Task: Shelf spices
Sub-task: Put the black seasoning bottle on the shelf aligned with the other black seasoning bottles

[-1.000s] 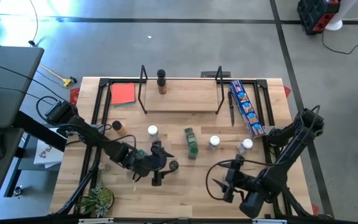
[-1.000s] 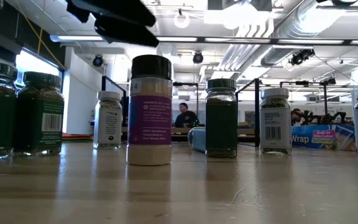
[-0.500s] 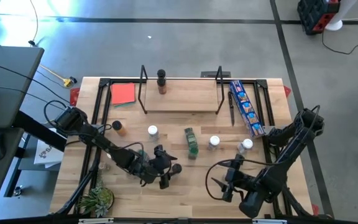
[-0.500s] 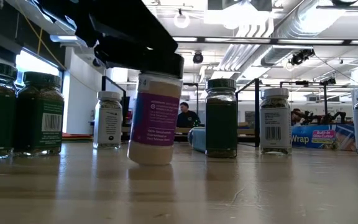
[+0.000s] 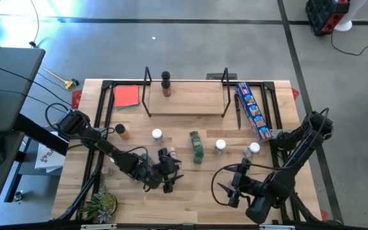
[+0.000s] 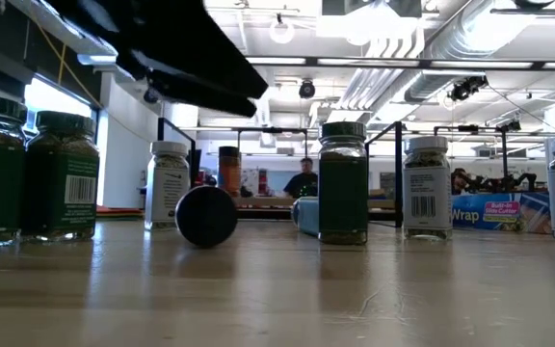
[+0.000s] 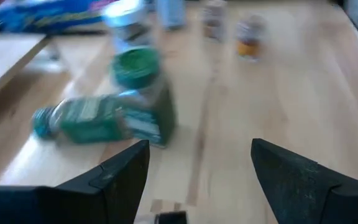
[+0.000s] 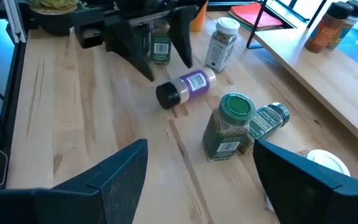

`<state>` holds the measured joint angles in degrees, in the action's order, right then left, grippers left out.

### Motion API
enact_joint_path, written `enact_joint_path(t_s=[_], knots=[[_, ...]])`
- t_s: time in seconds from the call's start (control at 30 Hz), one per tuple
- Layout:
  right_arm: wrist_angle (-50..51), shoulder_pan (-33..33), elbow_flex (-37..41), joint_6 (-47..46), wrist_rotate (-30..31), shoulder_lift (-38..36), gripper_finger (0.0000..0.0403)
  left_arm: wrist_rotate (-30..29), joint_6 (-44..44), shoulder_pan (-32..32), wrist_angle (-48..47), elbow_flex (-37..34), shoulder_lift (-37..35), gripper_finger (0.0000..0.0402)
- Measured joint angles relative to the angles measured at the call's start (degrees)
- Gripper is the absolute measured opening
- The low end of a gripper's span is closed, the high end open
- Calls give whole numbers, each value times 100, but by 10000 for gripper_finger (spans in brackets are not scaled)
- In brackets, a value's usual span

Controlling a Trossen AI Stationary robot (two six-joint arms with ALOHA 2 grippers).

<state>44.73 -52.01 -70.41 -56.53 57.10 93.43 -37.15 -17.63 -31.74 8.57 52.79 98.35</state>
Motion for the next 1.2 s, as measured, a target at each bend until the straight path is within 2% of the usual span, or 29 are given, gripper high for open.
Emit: enact_joint_path(t_s=[0.1,0.17,0.37,0.5,0.6,0.73,1.07,1.2], knots=[[0,0,0,2,-1,0,287,709,1410,-39,-607,215,-75,278],[0,17,0,0,3,0,287,1000,2048,-6,-1386,576,-74,278],[-121,77,-2,1,16,1,287,2194,3329,528,-4090,2026,344,278],[-158,139,-2,46,-19,2,287,2769,4188,782,-5053,2656,814,277],[-162,142,-2,76,-30,2,287,2717,5032,838,-5220,2829,1233,277],[-172,140,-2,135,-130,2,287,2162,5650,883,-5179,2986,1607,277],[-173,138,-2,151,-201,2,287,2025,5689,1078,-5195,3073,2087,274],[-175,138,-2,136,-201,2,287,2059,5614,1124,-5186,3071,2089,239]])
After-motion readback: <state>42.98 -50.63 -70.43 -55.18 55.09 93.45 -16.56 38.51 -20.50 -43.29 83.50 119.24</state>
